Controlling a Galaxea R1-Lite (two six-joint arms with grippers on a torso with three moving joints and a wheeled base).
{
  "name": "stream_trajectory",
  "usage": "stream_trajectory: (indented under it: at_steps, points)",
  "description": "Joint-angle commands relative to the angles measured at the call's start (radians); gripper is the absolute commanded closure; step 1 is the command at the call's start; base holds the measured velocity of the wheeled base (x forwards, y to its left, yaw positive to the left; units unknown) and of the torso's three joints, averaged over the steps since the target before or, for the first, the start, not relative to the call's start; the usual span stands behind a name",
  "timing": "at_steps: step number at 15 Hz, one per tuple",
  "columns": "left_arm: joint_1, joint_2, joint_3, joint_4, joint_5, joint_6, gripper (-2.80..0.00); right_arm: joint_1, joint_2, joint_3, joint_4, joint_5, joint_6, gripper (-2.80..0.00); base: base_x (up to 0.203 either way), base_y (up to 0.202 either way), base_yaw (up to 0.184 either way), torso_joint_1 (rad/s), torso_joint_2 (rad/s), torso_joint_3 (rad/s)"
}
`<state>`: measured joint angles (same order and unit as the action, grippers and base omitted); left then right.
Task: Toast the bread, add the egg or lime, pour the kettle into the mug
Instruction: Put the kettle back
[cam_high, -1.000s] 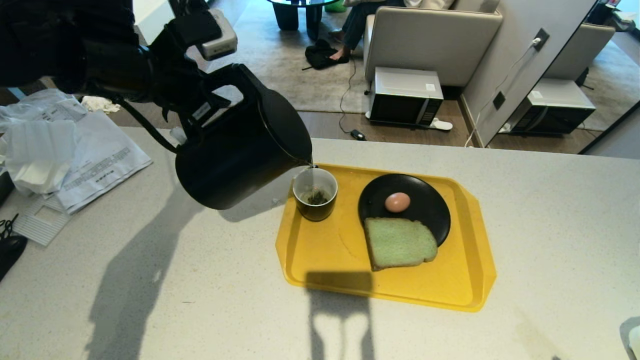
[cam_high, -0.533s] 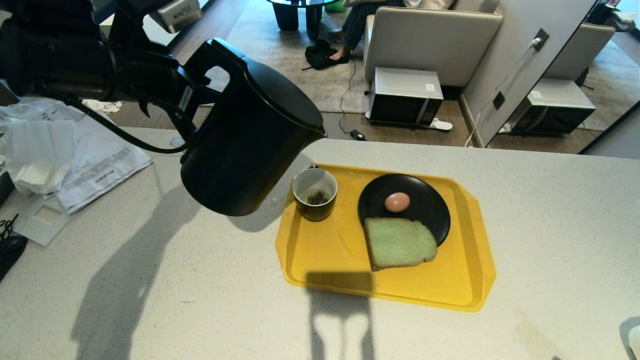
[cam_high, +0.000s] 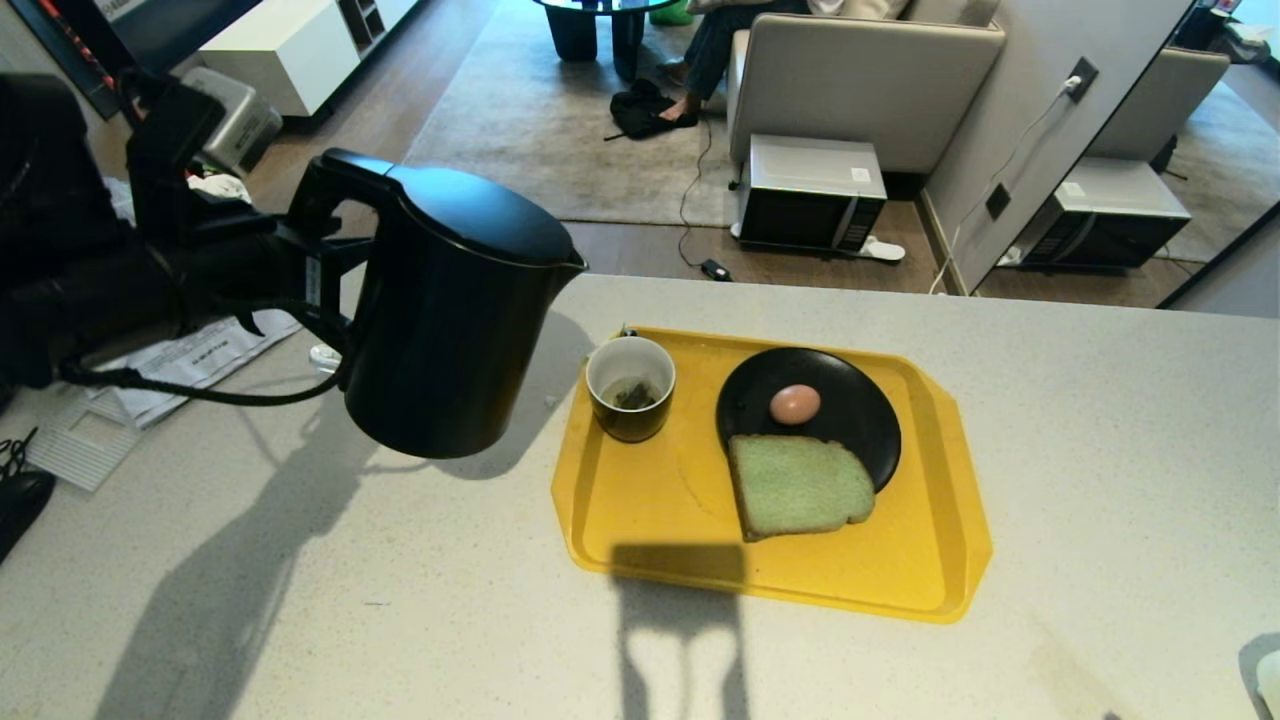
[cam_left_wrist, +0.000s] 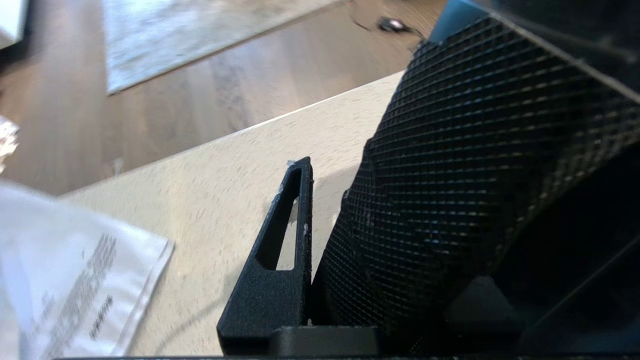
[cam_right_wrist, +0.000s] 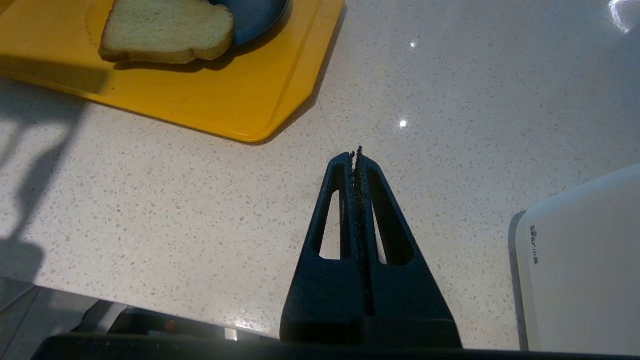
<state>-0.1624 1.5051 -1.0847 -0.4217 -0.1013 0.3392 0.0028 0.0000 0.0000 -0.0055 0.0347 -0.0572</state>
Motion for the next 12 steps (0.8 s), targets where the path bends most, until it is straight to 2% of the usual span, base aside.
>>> stream_trajectory:
  at_steps: [1, 4, 6, 8, 12]
  points:
    - [0.051, 0.036, 0.198, -0.456, 0.001, -0.051, 0.0, 0.0, 0.0, 0.002, -0.001, 0.001, -0.001, 0.0, 0.0, 0.0, 0.0, 0.0, 0.0, 0.0]
    - [0.098, 0.235, 0.273, -0.843, 0.005, -0.082, 0.0, 0.0, 0.001, 0.002, -0.001, 0.001, -0.001, 0.0, 0.0, 0.0, 0.0, 0.0, 0.0, 0.0]
    - [0.124, 0.351, 0.278, -1.039, 0.008, -0.092, 0.0, 0.0, 0.0, 0.002, -0.001, 0.001, -0.001, 0.0, 0.0, 0.0, 0.0, 0.0, 0.0, 0.0]
    - [0.149, 0.423, 0.264, -1.101, 0.008, -0.102, 0.0, 0.0, 0.001, 0.002, -0.001, 0.001, -0.001, 0.0, 0.0, 0.0, 0.0, 0.0, 0.0, 0.0]
    - [0.161, 0.492, 0.145, -1.108, 0.007, -0.141, 0.0, 0.0, 0.002, 0.002, -0.001, 0.001, -0.001, 0.0, 0.0, 0.0, 0.0, 0.0, 0.0, 0.0]
